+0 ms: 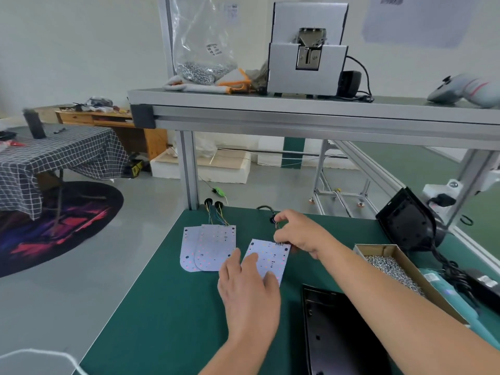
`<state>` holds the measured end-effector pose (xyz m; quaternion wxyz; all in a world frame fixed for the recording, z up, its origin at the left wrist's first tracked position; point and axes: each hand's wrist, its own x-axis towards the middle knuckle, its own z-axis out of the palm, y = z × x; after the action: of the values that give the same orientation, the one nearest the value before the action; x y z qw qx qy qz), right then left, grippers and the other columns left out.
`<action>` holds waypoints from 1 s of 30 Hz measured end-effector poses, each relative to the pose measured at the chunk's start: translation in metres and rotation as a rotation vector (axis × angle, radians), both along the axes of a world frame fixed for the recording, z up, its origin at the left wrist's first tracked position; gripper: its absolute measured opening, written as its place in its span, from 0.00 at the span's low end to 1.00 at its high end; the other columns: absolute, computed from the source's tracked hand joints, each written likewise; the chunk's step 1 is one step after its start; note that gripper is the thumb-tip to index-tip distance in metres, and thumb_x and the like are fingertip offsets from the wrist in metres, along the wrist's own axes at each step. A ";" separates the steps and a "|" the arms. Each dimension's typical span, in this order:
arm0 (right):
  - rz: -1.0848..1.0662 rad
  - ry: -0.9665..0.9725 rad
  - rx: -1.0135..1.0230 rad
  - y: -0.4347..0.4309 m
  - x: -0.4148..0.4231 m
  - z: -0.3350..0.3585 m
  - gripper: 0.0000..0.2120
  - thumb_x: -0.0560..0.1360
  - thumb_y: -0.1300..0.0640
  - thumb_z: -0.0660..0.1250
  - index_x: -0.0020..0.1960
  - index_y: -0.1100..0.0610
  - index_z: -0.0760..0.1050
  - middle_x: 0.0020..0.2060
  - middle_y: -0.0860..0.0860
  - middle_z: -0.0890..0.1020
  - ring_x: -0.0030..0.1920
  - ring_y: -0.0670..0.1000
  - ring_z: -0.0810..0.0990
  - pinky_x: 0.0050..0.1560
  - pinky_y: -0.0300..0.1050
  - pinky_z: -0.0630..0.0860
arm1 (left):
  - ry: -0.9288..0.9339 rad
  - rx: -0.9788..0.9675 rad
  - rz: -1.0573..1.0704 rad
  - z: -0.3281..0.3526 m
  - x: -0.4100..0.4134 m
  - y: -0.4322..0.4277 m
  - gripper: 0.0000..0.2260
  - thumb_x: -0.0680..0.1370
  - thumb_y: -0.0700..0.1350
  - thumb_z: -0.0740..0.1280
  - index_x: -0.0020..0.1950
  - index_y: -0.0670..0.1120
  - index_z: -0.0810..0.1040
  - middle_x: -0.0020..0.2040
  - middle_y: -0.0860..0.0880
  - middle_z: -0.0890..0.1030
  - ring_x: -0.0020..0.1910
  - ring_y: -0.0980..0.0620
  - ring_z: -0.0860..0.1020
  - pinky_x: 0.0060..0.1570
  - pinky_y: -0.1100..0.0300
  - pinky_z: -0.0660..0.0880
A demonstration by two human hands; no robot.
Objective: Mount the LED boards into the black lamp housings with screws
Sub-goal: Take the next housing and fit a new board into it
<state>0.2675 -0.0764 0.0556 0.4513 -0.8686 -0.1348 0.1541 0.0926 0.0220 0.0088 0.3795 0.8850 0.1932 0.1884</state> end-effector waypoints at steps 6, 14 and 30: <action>-0.154 0.051 0.520 -0.059 -0.041 0.005 0.26 0.72 0.66 0.73 0.69 0.56 0.75 0.35 0.50 0.79 0.38 0.50 0.79 0.41 0.45 0.74 | 0.042 -0.182 -0.123 0.002 0.001 0.001 0.32 0.83 0.59 0.66 0.84 0.51 0.62 0.76 0.55 0.74 0.74 0.52 0.72 0.71 0.52 0.70; -0.279 0.304 0.855 -0.083 -0.070 0.025 0.23 0.81 0.41 0.69 0.64 0.57 0.70 0.52 0.63 0.88 0.28 0.53 0.80 0.26 0.43 0.75 | -0.244 -0.590 -0.333 0.013 -0.011 -0.006 0.10 0.78 0.53 0.66 0.55 0.64 0.81 0.52 0.59 0.86 0.50 0.57 0.83 0.47 0.63 0.77; -0.343 0.035 0.340 -0.111 -0.059 0.010 0.12 0.79 0.66 0.66 0.37 0.60 0.73 0.27 0.54 0.70 0.21 0.47 0.63 0.24 0.37 0.58 | -0.185 -0.493 -0.340 0.012 -0.011 -0.002 0.23 0.83 0.58 0.68 0.33 0.53 0.66 0.31 0.56 0.63 0.31 0.54 0.61 0.30 0.64 0.61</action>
<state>0.2084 -0.1877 0.0654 0.6128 -0.7875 -0.0016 0.0653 0.0820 0.0199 0.0210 0.6246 0.7651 0.0470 0.1495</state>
